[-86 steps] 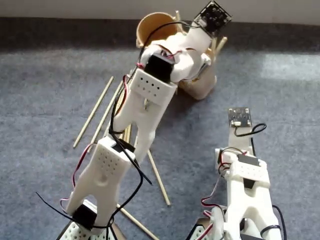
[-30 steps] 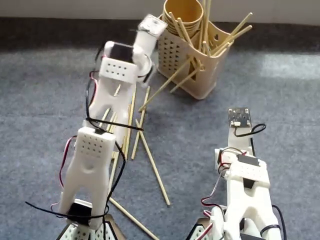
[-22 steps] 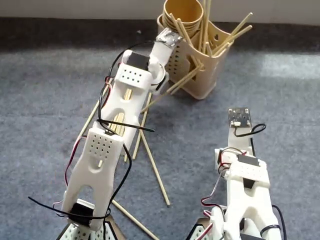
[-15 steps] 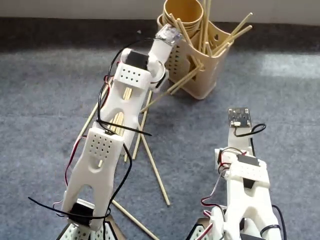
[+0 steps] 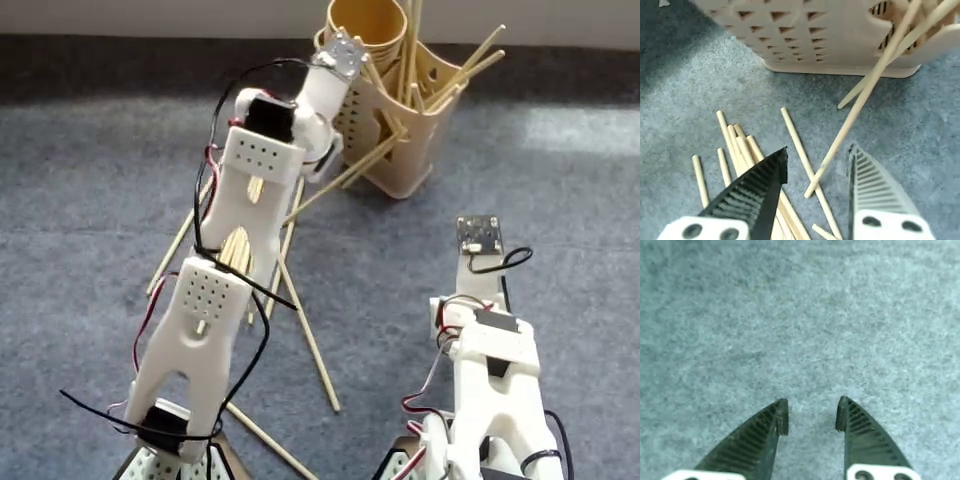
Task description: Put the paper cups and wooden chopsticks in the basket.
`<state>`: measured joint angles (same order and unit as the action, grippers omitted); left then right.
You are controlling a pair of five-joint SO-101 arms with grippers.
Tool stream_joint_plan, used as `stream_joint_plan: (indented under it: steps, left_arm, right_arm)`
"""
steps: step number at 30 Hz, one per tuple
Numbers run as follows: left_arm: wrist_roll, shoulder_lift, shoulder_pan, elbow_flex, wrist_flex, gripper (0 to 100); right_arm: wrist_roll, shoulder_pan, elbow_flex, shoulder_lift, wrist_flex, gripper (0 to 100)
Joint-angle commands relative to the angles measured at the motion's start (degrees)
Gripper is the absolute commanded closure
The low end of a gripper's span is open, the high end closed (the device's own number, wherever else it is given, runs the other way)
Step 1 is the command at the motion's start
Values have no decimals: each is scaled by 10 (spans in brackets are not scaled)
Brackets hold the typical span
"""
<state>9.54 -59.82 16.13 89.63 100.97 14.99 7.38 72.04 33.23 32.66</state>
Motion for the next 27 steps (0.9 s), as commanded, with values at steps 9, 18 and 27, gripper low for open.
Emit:
stream_joint_plan:
  steps: [9,18,27]
  left_arm:
    - [-2,-131,30,23,-144,783]
    - [-2,-132,17,24,-35,978]
    - [12,-87,-36,-14,13,994]
  right_arm:
    - [8,-4,-2,1,-9,832]
    - [8,-4,-2,1,-10,832]
    - [7,-4,0,0,-23,832]
